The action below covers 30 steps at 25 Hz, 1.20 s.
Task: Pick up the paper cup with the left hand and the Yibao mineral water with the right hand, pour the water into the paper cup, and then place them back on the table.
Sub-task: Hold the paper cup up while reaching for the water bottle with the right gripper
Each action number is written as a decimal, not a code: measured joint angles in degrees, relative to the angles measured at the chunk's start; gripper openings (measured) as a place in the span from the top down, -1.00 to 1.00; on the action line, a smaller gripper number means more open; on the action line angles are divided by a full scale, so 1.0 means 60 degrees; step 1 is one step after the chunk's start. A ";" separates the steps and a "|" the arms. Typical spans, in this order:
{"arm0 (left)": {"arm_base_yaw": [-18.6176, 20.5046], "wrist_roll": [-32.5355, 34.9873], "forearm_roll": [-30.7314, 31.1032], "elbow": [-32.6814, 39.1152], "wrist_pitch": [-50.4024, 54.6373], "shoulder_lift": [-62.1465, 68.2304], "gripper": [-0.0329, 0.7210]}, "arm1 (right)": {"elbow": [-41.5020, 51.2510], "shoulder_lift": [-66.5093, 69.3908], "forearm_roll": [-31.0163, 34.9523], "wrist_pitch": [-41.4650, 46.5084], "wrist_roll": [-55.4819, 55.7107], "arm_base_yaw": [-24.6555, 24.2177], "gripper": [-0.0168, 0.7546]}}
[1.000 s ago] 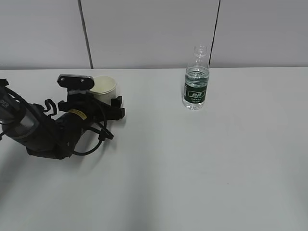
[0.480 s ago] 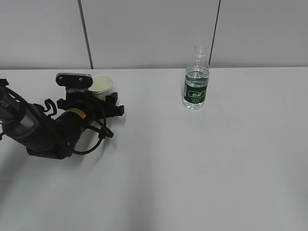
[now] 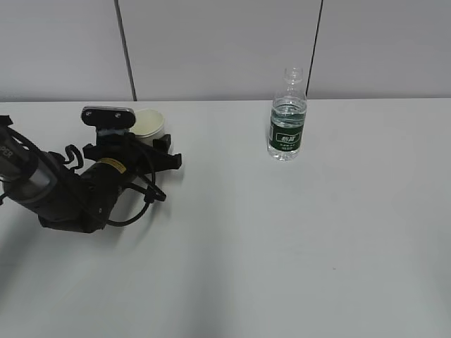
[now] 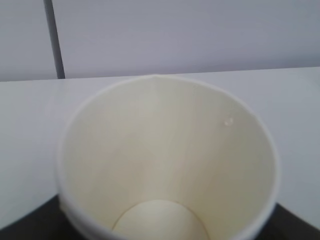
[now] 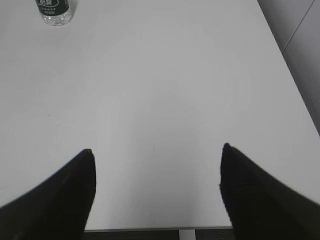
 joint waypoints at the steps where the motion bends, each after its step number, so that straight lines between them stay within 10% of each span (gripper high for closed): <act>1: -0.0013 0.0000 0.0000 0.0022 0.0000 0.0000 -0.26 | 0.0000 0.0000 0.0000 0.0000 0.0000 0.0000 -0.52; 17: -0.0014 -0.0012 0.1210 0.3747 -0.0294 -0.3326 -0.26 | -0.0187 0.0447 0.0133 -0.0513 -0.0016 0.0000 -0.52; 30: -0.0033 -0.0737 0.2744 0.5176 -0.0285 -0.4548 -0.26 | 0.0299 0.4776 0.1163 -0.7710 -0.0016 0.0000 -0.52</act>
